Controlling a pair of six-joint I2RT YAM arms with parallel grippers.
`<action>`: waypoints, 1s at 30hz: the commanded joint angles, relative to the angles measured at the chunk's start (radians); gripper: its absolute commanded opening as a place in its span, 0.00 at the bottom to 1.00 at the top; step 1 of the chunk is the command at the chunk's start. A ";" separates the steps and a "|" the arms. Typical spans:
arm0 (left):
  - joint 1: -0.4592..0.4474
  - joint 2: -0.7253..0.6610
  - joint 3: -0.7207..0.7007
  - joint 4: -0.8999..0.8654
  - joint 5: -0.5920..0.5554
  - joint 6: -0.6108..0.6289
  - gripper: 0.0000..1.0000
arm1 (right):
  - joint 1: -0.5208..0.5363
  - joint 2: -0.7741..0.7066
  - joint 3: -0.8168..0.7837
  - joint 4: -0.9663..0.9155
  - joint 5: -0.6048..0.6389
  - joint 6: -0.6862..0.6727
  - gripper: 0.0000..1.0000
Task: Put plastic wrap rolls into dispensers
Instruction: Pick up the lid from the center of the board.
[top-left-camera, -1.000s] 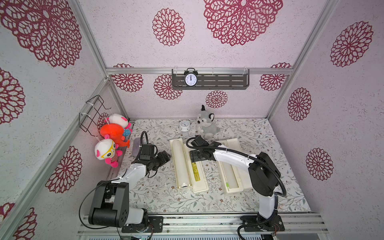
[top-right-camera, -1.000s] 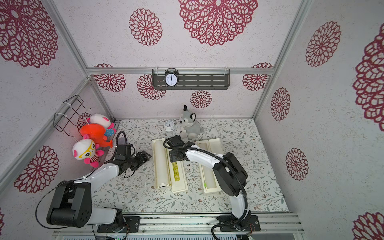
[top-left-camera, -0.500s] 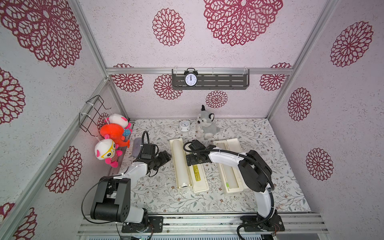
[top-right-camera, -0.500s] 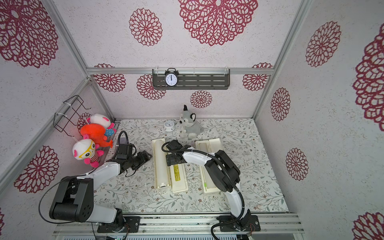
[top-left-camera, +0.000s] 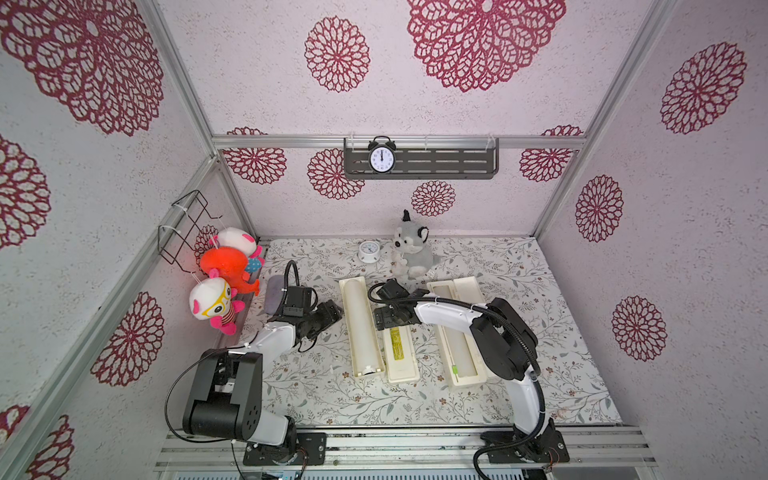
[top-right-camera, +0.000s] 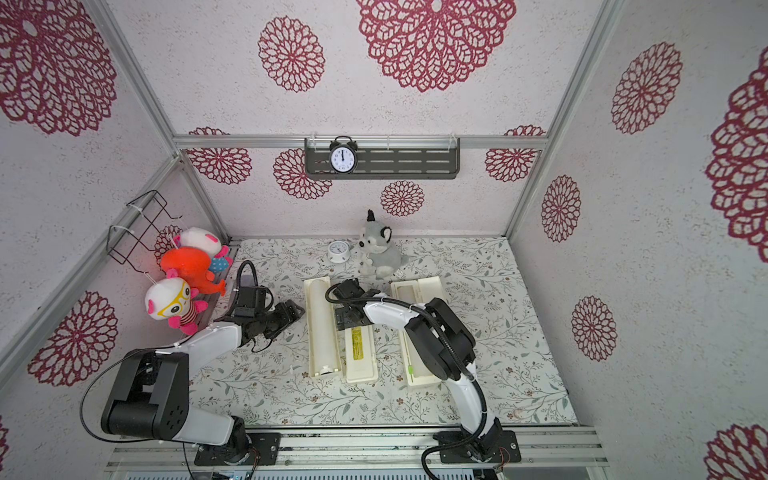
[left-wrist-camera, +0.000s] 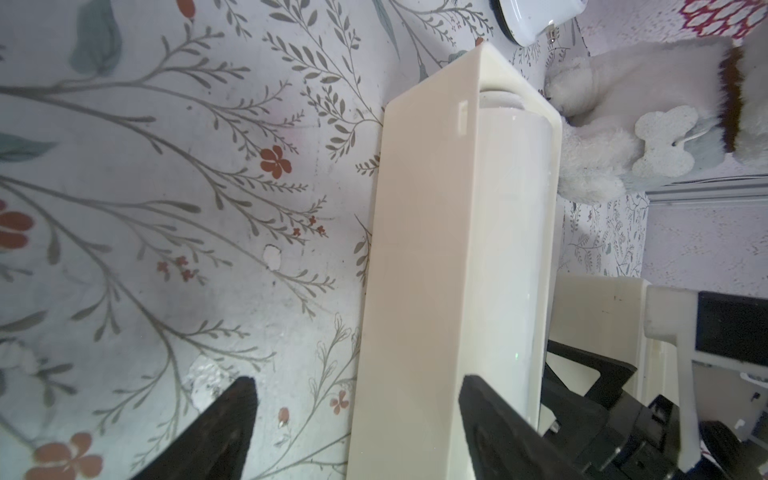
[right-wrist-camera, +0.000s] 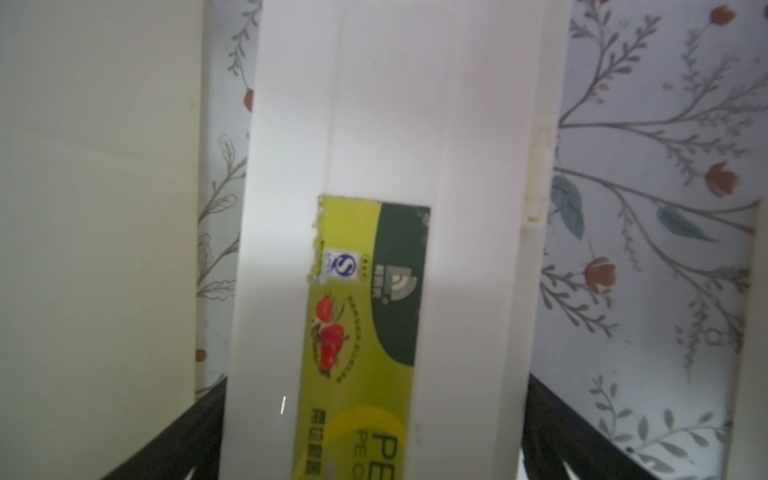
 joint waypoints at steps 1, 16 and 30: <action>-0.007 0.016 0.026 0.026 -0.011 0.000 0.81 | -0.006 0.005 -0.015 0.012 -0.045 0.023 0.99; -0.005 0.023 0.035 0.021 -0.008 0.014 0.81 | 0.042 0.124 0.101 -0.171 0.110 -0.108 0.94; 0.067 -0.059 0.013 0.007 0.041 0.019 0.81 | 0.032 -0.103 0.070 -0.101 0.126 -0.096 0.88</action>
